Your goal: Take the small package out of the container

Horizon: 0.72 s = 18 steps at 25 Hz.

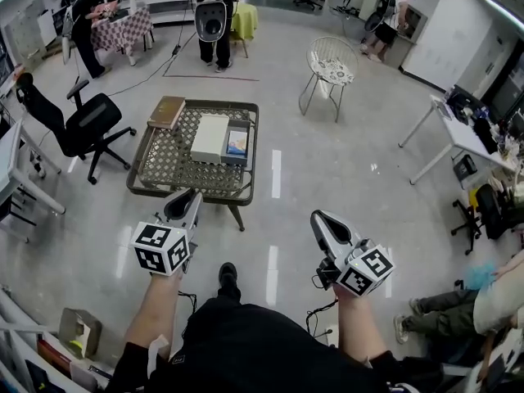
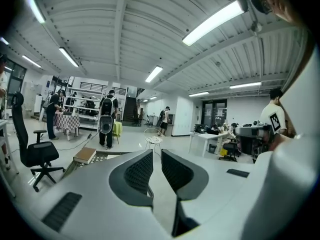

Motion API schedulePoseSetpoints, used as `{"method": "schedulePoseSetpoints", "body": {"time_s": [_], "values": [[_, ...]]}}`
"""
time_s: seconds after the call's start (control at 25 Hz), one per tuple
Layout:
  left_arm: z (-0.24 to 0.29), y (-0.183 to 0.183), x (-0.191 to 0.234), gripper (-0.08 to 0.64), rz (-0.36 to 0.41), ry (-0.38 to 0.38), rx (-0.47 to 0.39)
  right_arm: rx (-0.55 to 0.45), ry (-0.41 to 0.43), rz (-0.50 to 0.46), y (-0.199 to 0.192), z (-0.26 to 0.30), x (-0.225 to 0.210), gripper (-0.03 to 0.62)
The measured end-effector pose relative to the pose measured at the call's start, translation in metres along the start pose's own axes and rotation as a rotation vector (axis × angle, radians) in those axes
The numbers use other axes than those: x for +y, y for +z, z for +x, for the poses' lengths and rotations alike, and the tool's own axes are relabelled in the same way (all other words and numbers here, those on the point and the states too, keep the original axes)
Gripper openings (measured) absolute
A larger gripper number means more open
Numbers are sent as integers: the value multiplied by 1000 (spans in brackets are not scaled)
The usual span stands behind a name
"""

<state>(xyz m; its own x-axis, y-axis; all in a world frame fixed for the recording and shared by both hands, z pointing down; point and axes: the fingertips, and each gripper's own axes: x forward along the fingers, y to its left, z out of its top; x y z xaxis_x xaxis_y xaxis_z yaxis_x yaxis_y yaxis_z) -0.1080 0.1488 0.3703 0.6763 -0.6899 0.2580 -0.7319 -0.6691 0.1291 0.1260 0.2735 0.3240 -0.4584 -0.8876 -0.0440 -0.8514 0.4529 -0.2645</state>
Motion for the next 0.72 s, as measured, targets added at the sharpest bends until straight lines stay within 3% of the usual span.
{"method": "schedulePoseSetpoints", "body": {"time_s": [0.4,0.72], "values": [[103,21,82,57,-10,-38,32,76,-6,38,-9,126,-59,42],[146,42,129,57,-1,-68,38,80,1,48,-4,197,-72,43]]}}
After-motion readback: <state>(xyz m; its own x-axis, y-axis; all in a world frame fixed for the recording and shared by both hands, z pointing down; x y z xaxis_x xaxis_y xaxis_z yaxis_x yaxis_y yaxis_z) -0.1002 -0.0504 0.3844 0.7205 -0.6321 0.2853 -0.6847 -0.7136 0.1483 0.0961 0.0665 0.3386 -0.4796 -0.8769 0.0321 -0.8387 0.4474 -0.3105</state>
